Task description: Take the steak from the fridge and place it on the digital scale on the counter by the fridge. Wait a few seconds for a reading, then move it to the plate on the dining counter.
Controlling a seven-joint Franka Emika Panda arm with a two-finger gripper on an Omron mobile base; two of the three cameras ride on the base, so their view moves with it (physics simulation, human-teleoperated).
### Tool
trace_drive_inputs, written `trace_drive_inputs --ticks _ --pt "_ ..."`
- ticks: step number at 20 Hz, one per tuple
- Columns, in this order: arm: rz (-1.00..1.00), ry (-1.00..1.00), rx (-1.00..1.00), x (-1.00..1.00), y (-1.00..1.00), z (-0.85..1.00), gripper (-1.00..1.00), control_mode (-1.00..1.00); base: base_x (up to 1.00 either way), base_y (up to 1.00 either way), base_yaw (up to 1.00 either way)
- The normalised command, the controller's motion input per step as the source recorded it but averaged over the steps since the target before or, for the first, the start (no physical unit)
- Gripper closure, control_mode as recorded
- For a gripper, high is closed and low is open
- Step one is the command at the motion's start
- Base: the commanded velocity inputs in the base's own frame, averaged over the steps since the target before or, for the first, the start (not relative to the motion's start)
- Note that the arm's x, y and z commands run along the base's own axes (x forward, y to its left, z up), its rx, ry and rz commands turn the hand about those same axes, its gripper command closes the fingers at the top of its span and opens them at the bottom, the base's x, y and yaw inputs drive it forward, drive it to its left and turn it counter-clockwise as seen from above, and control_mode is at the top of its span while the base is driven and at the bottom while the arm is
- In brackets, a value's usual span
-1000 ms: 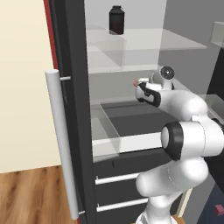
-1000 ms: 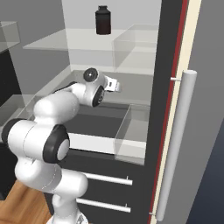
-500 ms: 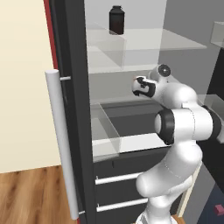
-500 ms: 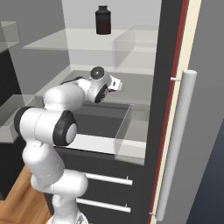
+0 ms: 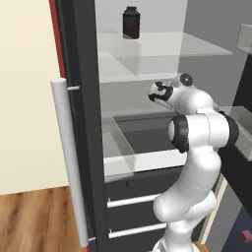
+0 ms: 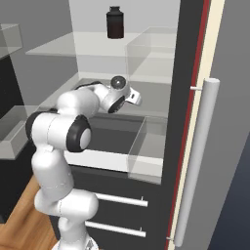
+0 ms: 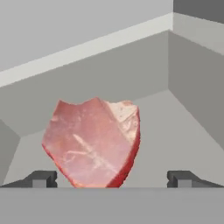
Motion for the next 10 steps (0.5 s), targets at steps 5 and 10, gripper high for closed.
trace_drive_inputs --ticks 5,10 --pt "-0.04 0.01 0.09 0.46 0.0 -0.2 -1.0 -1.0 0.0 0.0 0.0" --pt "-0.05 0.01 0.08 0.51 0.0 -0.21 -1.0 -1.0 0.0 0.0 0.0"
